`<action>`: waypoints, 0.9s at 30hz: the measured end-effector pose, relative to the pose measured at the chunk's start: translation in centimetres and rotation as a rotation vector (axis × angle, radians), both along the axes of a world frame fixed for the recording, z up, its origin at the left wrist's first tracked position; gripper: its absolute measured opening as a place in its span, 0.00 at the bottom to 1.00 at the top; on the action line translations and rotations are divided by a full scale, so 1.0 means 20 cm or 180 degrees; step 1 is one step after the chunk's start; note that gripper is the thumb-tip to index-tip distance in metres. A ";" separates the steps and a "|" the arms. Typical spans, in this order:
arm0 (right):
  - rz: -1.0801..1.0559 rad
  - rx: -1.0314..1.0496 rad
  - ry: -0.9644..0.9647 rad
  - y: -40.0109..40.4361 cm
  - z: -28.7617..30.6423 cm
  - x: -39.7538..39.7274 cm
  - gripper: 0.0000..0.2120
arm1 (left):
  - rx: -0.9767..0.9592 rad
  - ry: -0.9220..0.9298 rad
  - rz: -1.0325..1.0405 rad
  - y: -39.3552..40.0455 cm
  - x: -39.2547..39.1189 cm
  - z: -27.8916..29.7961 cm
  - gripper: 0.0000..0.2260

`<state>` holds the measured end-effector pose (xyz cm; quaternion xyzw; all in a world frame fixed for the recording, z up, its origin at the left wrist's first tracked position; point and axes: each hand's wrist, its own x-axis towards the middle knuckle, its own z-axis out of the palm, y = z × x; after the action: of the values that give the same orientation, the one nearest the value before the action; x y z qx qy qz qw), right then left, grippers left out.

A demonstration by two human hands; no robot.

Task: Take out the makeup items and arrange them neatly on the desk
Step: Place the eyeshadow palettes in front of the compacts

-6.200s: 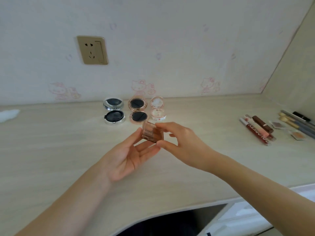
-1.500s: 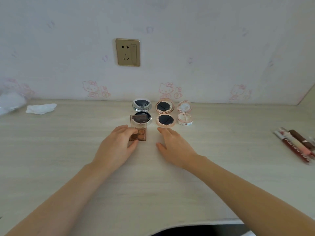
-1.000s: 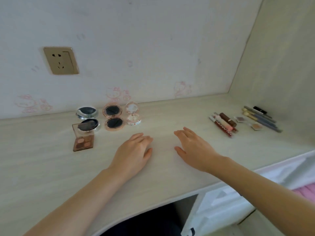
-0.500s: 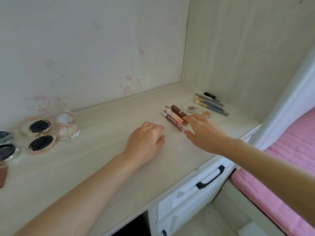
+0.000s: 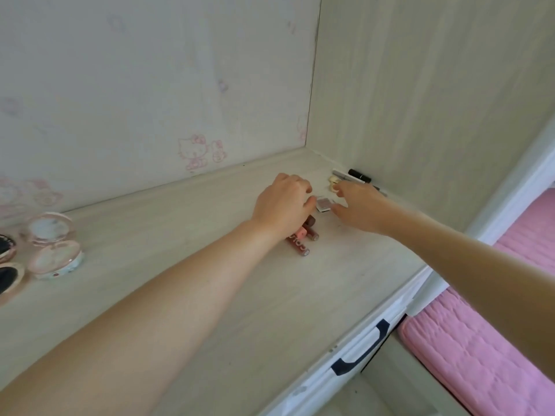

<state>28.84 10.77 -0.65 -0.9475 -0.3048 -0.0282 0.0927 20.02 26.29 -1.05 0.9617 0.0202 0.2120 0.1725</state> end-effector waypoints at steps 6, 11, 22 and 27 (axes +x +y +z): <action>-0.0073 -0.0368 -0.0051 0.01 -0.02 0.09 0.12 | 0.0168 0.1198 0.0288 -0.07 0.22 0.02 0.23; -0.0009 -0.0560 -0.0102 0.02 -0.05 0.07 0.13 | 0.0445 0.1464 0.0385 -0.11 0.28 -0.01 0.13; -0.0117 -0.0400 -0.0186 0.02 -0.03 0.05 0.15 | 0.0345 0.1030 0.0239 -0.12 0.23 0.02 0.14; -0.0179 0.0739 0.0120 -0.03 0.03 0.04 0.12 | -0.1013 0.0860 0.0026 -0.07 0.17 0.06 0.17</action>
<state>29.62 10.16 -0.15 -0.9389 -0.2709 -0.0480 0.2067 23.44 24.86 0.16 0.9419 0.0803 0.0759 0.3171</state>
